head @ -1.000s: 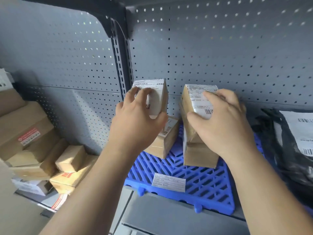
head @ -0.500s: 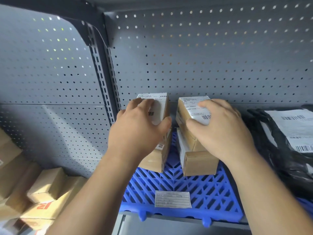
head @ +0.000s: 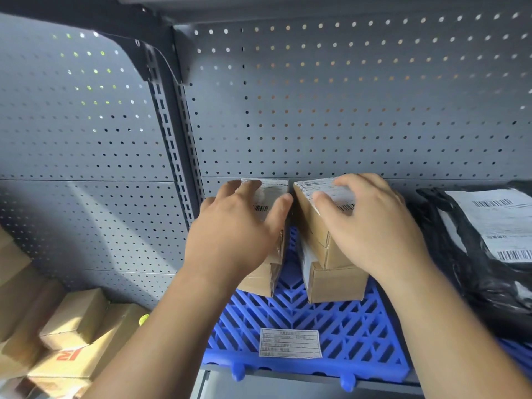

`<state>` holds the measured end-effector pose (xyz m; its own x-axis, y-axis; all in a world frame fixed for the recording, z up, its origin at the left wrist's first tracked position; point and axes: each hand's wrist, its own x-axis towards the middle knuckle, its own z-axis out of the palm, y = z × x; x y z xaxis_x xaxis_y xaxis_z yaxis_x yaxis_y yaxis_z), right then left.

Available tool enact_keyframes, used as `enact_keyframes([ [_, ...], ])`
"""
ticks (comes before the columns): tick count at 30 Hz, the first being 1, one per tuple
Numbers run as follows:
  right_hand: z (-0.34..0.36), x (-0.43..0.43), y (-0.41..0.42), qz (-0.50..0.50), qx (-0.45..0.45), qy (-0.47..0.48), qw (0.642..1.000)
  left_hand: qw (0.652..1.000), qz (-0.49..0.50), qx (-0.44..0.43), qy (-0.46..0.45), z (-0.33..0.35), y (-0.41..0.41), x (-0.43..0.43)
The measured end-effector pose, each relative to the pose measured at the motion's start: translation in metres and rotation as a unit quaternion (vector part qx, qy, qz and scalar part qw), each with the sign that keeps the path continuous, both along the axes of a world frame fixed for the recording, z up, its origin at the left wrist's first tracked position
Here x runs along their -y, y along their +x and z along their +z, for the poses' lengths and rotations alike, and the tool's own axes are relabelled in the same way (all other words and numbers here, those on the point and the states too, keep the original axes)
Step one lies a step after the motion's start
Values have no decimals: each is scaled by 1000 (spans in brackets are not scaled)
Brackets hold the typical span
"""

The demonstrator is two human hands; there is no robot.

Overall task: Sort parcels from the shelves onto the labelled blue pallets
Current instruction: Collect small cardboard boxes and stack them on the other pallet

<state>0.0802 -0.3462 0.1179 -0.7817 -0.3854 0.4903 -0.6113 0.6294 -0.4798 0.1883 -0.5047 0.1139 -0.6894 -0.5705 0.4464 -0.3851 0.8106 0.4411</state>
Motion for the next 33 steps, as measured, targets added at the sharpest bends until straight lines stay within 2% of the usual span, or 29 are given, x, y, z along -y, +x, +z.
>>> enact_keyframes([
  [5,-4,-4,-9,16,38,-76,996,994,-33,-80,62,1,-1,11],
  [12,-11,-11,-23,43,130,-199,970,964,-79,-208,143,-8,-3,33],
  [15,-18,-13,-28,50,105,-197,973,943,-86,-225,228,-17,-1,43],
  [17,-24,-13,-31,47,131,-226,964,918,-90,-232,310,-26,-1,50],
  [21,-37,-17,-36,66,243,-348,903,841,-122,-263,457,-40,-1,59],
  [26,-49,-23,-39,129,325,-452,821,797,-175,-215,537,-63,0,64],
  [30,-62,-25,-35,195,392,-478,761,774,-198,-200,567,-75,-2,61],
  [33,-70,-24,-27,218,434,-473,735,762,-202,-200,582,-79,-4,58],
])
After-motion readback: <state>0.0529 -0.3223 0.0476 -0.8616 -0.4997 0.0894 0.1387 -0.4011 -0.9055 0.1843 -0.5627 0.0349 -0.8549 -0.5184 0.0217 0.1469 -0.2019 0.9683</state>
